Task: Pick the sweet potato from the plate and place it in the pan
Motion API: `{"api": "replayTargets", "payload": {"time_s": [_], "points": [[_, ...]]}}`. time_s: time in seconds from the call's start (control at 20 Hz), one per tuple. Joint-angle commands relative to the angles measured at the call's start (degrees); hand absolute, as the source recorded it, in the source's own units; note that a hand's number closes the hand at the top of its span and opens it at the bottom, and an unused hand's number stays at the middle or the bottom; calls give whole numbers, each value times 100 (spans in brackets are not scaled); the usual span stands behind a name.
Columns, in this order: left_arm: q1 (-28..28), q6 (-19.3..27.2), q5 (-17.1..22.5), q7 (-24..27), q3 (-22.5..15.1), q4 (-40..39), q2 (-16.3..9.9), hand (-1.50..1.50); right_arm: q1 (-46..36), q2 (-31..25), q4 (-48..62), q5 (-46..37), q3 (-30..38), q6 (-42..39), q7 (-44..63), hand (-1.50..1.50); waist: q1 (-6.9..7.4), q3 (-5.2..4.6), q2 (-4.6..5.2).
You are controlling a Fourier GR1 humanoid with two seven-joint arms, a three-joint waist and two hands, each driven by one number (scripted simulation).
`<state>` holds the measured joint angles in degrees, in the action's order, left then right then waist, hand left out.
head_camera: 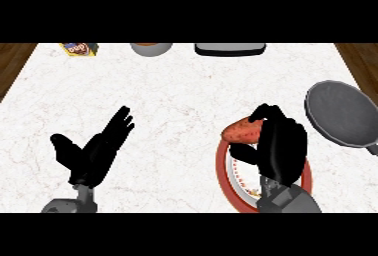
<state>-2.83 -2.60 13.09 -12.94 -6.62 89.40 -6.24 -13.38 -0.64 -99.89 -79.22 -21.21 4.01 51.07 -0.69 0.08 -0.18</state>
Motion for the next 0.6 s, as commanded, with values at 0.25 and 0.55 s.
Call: {"api": "replayTargets", "payload": {"time_s": [0.25, 0.55], "points": [[-129, -72, -103, 225, 27, -269, 67, 0, 165, -22, -253, 1276, 1098, 1591, -479, 150, 61, -5, 31], [72, 13, -191, -28, -183, 165, 232, 0, 195, -794, 999, 1771, 1948, 2097, -1545, 150, 95, -5, 23]]}}
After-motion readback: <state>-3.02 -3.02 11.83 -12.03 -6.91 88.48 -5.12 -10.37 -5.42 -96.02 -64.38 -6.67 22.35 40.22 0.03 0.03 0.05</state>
